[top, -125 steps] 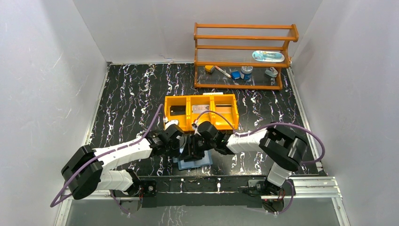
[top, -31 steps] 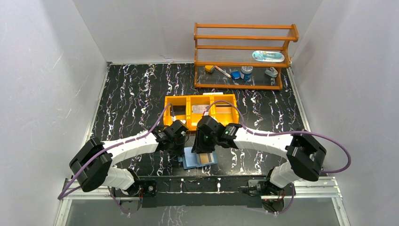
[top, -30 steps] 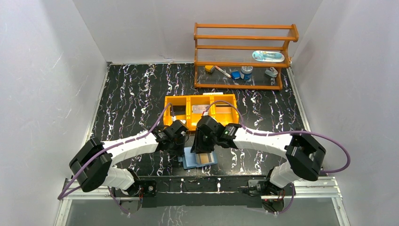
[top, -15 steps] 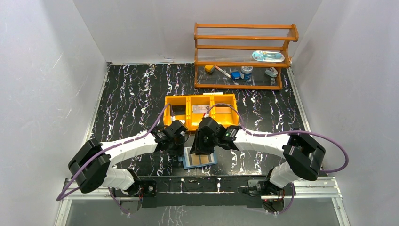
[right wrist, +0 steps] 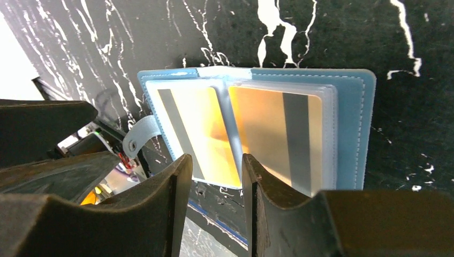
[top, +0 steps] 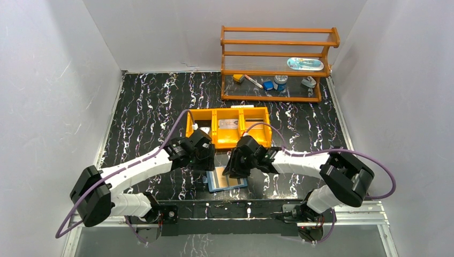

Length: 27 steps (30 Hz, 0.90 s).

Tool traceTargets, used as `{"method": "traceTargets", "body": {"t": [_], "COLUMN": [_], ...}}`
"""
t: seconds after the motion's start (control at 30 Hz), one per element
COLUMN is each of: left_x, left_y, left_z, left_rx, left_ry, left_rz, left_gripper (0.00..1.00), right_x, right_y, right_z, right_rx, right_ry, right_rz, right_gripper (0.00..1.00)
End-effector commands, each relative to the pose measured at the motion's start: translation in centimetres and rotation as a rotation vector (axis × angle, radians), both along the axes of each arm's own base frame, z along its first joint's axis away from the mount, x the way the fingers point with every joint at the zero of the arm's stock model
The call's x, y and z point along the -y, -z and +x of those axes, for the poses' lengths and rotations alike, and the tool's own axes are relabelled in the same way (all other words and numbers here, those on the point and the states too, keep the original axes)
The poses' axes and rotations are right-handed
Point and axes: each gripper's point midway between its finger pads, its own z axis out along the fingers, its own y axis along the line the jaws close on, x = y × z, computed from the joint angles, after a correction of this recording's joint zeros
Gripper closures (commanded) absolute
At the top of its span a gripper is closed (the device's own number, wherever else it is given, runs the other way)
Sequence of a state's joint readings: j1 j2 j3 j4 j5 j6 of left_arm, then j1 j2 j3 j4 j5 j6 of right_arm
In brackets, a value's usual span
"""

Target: Take the credit cards out of the card holder

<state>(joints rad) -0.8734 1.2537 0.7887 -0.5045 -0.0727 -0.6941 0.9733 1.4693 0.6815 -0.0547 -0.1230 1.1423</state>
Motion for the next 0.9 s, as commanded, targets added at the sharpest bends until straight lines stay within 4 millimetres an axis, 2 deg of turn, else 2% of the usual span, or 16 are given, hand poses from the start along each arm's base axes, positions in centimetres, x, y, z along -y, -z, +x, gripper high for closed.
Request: {"method": "traceTargets", "body": {"t": [0.0, 0.17, 0.43, 0.57, 0.87], "left_x": [0.5, 2.1, 3.5, 3.0, 1.0], "left_y": [-3.5, -3.8, -1.3, 0.2, 4.7], "left_z": [1.0, 0.4, -1.6, -2.3, -3.7], "left_rx": [0.062, 0.01, -0.138, -0.186, -0.261], "left_ry": [-0.013, 0.047, 0.117, 0.111, 0.079], "left_rz": [-0.062, -0.131, -0.156, -0.122, -0.029], "left_gripper": [0.47, 0.46, 0.55, 0.63, 0.7], "right_x": [-1.3, -1.1, -1.2, -1.2, -0.3], "right_y": [-2.3, -2.0, -0.8, -0.2, 1.5], "right_z": [0.5, 0.5, 0.1, -0.1, -0.6], "right_rx": [0.042, 0.037, -0.006, -0.028, -0.076], "right_ry": [0.003, 0.027, 0.031, 0.03, 0.069], "right_rz": [0.13, 0.154, 0.189, 0.195, 0.17], "right_gripper": [0.52, 0.55, 0.58, 0.59, 0.61]}}
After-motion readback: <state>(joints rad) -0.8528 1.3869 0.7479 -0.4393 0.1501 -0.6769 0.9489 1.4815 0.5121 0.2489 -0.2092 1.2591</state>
